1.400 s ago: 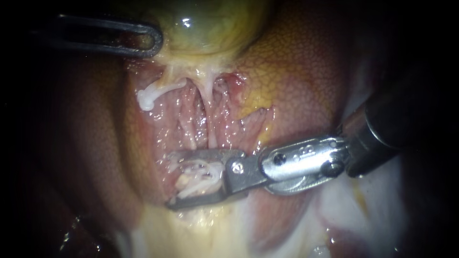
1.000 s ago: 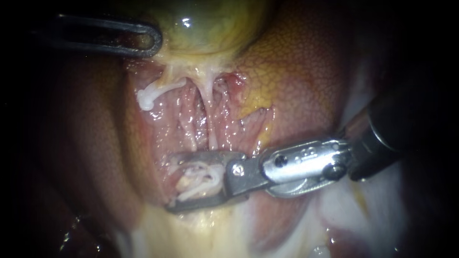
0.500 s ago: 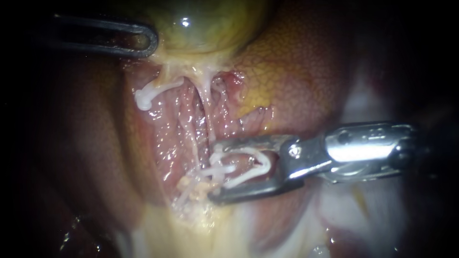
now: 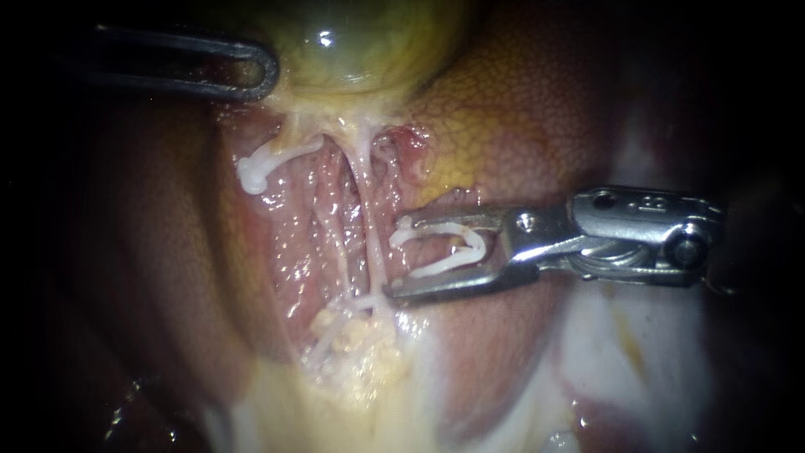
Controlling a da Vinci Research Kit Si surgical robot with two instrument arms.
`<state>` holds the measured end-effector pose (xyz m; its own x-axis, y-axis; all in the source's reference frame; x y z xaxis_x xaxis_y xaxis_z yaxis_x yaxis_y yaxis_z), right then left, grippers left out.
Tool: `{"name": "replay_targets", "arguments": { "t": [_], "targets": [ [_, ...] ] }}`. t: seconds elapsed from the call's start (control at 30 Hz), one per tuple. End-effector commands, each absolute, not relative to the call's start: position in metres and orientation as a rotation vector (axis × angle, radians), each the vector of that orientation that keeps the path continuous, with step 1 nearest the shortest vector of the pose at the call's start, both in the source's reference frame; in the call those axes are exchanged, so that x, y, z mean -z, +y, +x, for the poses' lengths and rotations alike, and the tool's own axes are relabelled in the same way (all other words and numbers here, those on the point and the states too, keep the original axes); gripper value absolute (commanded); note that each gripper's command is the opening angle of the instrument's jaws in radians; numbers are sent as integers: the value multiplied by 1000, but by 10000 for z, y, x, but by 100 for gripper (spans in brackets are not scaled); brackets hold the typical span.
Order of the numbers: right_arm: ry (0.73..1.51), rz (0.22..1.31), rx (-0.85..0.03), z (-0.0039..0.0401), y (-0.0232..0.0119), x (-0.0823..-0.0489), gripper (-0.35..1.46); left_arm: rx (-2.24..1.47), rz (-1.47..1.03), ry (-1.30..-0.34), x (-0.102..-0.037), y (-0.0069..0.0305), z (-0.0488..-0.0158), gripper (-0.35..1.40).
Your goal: Clipping second clip right tube
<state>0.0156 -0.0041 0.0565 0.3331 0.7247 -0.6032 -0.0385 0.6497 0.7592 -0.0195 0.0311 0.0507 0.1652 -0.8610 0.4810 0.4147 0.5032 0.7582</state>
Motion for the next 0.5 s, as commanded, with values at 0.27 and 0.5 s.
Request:
{"name": "replay_targets", "arguments": {
  "t": [0.27, 0.5],
  "targets": [
    [1202, 840, -564, 174, -46, -587, 44, 970, 519, -1044, -508, 311, -196, -35],
    [1346, 965, -525, 180, -42, -593, 39, 970, 519, -1044, -508, 311, -196, -35]
  ]
}}
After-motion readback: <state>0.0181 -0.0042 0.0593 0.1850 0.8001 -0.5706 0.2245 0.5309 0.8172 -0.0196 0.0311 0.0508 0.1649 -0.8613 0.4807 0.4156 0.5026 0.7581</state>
